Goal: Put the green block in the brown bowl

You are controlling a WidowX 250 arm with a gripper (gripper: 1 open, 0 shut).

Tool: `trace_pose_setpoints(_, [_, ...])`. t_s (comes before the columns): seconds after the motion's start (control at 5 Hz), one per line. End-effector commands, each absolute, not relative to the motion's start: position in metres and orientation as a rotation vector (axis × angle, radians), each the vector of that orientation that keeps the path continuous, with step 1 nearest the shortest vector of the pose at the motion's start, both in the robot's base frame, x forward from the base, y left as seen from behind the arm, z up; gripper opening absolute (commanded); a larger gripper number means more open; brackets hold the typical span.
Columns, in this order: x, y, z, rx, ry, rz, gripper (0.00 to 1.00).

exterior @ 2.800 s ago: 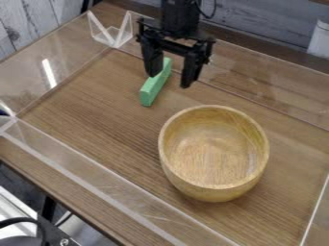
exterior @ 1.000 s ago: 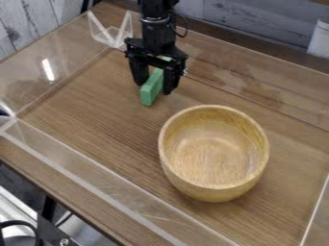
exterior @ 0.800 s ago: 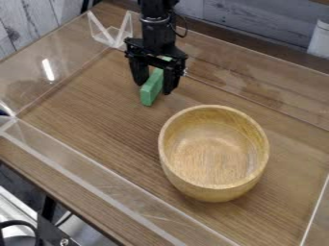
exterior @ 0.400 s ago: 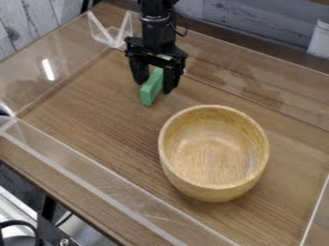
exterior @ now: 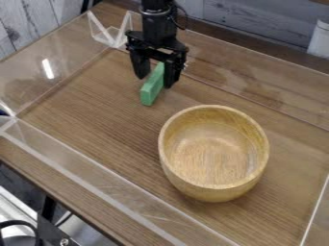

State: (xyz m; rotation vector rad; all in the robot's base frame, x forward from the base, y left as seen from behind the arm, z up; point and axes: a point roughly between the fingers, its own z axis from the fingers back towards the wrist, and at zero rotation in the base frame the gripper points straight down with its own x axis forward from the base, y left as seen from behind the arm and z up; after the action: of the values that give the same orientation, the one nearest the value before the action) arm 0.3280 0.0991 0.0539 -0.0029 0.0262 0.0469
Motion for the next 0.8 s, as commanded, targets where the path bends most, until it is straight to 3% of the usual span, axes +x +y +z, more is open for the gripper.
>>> trace_pose_setpoints(0.0, [0.337,0.103,0.083,0.023,-0.072,0.051,1.00])
trace_pose_setpoints(0.4, [0.336,0.103,0.075,0.023,-0.062,0.051,1.00])
trace_pose_setpoints(0.6, [0.337,0.104,0.069,0.025,-0.052,0.058,0.00])
